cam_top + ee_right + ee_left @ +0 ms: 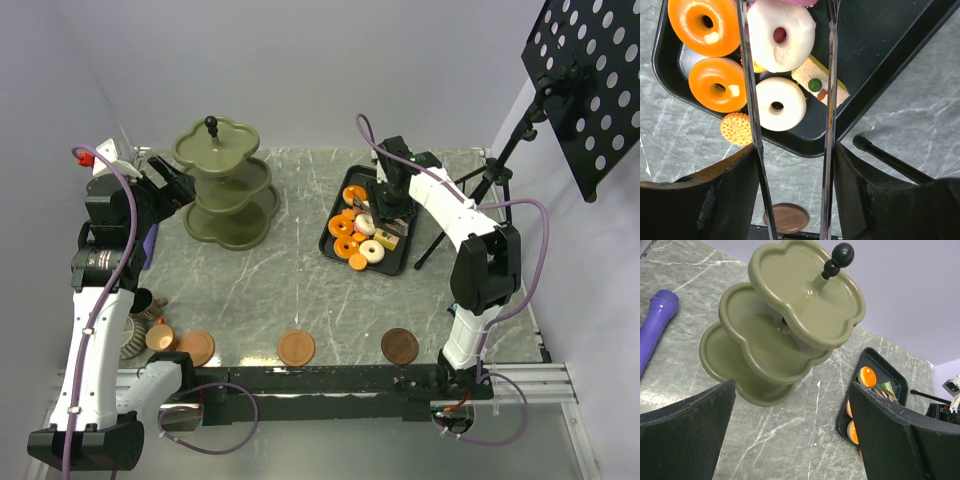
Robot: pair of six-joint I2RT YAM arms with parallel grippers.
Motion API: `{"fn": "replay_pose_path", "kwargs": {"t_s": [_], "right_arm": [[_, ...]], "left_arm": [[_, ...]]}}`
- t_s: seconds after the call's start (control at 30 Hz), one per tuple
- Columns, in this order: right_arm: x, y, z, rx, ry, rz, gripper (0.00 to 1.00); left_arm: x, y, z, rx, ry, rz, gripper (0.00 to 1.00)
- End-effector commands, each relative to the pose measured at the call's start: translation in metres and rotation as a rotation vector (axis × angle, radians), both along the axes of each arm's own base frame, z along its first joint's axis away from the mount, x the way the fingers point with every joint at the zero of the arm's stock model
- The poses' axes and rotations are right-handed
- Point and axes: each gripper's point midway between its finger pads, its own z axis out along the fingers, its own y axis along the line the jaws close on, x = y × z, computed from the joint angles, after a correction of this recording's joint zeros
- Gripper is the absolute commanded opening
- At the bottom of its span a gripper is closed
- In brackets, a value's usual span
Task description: Serve the afternoon tea
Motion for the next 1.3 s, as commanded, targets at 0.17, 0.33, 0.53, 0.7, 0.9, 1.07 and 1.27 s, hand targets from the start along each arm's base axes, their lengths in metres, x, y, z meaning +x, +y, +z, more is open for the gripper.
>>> {"fn": "replay_pose_path", "kwargs": {"t_s": [0.17, 0.33, 0.53, 0.7, 0.9, 1.07, 1.27], "right_arm": [[-0.001, 0.003, 0.015, 0.000, -0.041, 0.010, 0.46], [0.003, -0.003, 0.036, -0.019, -0.091, 0.006, 0.38], [0.002, -0.007, 0.093, 0.001, -0.213, 0.001, 0.37], [-0.010, 0.003, 0.137, 0.071, -0.350, 0.039, 0.37], [-0.031, 0.056, 0.144, 0.203, -0.485, 0.221, 0.38], [-0.044, 0.098, 0.118, 0.231, -0.496, 0.339, 0.38], [-0.049, 0.142, 0.069, 0.238, -0.420, 0.436, 0.37]], "left_arm": [[-0.001, 0.002, 0.027, -0.021, -0.084, 0.017, 1.00], [0.000, 0.003, 0.026, -0.023, -0.075, 0.022, 1.00], [-0.002, 0.016, 0.028, -0.041, -0.045, 0.112, 1.00], [-0.004, 0.014, 0.048, -0.068, -0.090, 0.108, 1.00], [0.000, -0.006, 0.074, -0.142, -0.138, 0.015, 1.00], [-0.001, -0.010, 0.070, -0.159, -0.122, 0.003, 1.00], [-0.005, -0.011, 0.071, -0.165, -0.112, -0.005, 1.00]]}}
